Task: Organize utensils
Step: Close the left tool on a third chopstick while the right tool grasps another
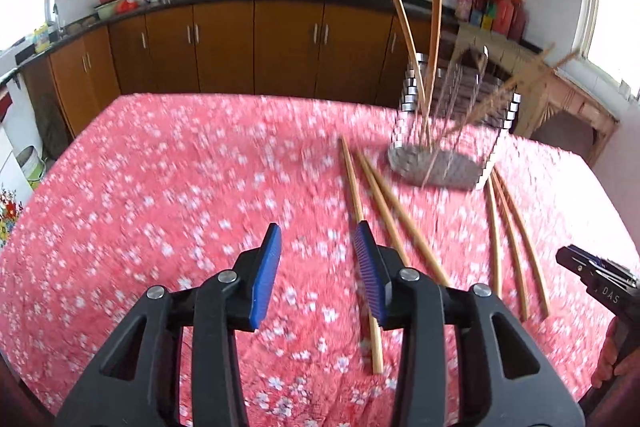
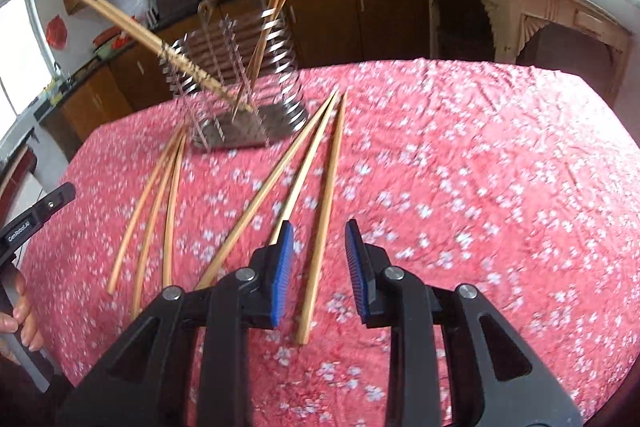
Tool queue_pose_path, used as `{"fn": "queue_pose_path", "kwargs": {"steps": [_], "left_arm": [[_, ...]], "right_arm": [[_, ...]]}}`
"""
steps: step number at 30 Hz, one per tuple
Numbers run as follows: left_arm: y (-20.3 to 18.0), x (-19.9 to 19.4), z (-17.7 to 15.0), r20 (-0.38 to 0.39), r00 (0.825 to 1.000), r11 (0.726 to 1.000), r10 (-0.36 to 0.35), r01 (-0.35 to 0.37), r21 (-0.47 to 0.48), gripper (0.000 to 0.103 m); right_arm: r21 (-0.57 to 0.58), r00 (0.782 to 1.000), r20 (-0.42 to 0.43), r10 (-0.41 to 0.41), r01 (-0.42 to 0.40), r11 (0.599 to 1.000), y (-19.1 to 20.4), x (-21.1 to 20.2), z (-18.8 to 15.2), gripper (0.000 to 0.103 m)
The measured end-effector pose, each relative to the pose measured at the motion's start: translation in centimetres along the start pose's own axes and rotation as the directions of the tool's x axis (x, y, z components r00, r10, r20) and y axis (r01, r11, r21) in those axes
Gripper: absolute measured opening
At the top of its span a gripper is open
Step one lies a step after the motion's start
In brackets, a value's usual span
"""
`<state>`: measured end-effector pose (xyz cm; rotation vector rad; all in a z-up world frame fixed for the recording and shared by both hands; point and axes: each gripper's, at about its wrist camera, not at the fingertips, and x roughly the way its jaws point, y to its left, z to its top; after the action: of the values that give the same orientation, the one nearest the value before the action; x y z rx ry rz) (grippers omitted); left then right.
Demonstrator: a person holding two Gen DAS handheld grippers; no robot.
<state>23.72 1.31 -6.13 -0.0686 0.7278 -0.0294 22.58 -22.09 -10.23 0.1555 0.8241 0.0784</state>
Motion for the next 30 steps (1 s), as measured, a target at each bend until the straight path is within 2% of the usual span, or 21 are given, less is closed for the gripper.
{"fn": "queue_pose_path", "kwargs": {"steps": [3,8,11,12,13,14,16,22,26,27,29,30], "left_arm": [[-0.4,0.6,-1.1,-0.018,1.0,1.0,0.0,0.0,0.013,0.045],[-1.0,1.6,-2.0,-0.056,0.998,0.999,-0.013,0.015,0.036,0.045],[-1.2,2.2,-2.3,-0.073,0.997,0.999,-0.022,0.025,0.04,0.045],[-1.4,2.4,-2.3,-0.08,0.996,0.999,-0.025,0.029,0.04,0.045],[-1.5,2.5,-2.2,-0.085,0.996,0.999,-0.026,0.03,0.04,0.045],[-1.7,2.7,-2.3,-0.091,0.995,0.999,-0.027,0.031,0.041,0.045],[-2.0,3.1,-2.4,-0.099,0.995,0.998,-0.027,0.032,0.049,0.045],[-3.1,4.0,-2.7,-0.128,0.991,0.997,-0.038,0.047,0.064,0.045],[-3.4,5.0,-2.8,-0.152,0.988,0.997,-0.031,0.041,0.066,0.045],[-3.4,5.3,-2.8,-0.159,0.987,0.997,-0.028,0.039,0.064,0.044],[-3.4,5.4,-2.9,-0.15,0.989,0.997,-0.012,0.023,0.069,0.036],[-3.6,5.5,-2.9,-0.146,0.989,0.997,0.0,0.012,0.079,0.028]], "right_arm": [[-0.023,0.999,-0.027,-0.019,0.018,1.0,0.9,1.1,-0.4,0.028],[-0.03,0.997,-0.059,-0.058,0.056,0.998,0.5,2.6,-0.7,0.028],[-0.045,0.996,-0.05,-0.072,0.07,0.997,0.5,2.8,-0.8,0.025],[-0.051,0.996,-0.048,-0.078,0.075,0.996,0.5,2.9,-0.7,0.022],[-0.06,0.995,-0.047,-0.083,0.08,0.995,0.5,3.0,-0.7,0.012],[-0.063,0.995,-0.043,-0.088,0.085,0.994,0.4,3.1,-0.6,0.01],[-0.035,0.996,-0.04,-0.082,0.081,0.996,-0.2,3.3,-0.2,0.008],[0.122,0.988,-0.024,-0.155,0.157,0.98,-4.5,3.6,1.4,0.008],[0.134,0.986,-0.022,-0.166,0.167,0.977,-5.5,3.7,1.7,0.008],[0.133,0.986,-0.021,-0.166,0.167,0.977,-5.5,3.7,1.8,0.008],[0.127,0.985,-0.019,-0.17,0.171,0.977,-5.5,3.8,1.8,0.008],[0.12,0.985,-0.017,-0.174,0.175,0.977,-5.4,3.9,1.8,0.008]]}}
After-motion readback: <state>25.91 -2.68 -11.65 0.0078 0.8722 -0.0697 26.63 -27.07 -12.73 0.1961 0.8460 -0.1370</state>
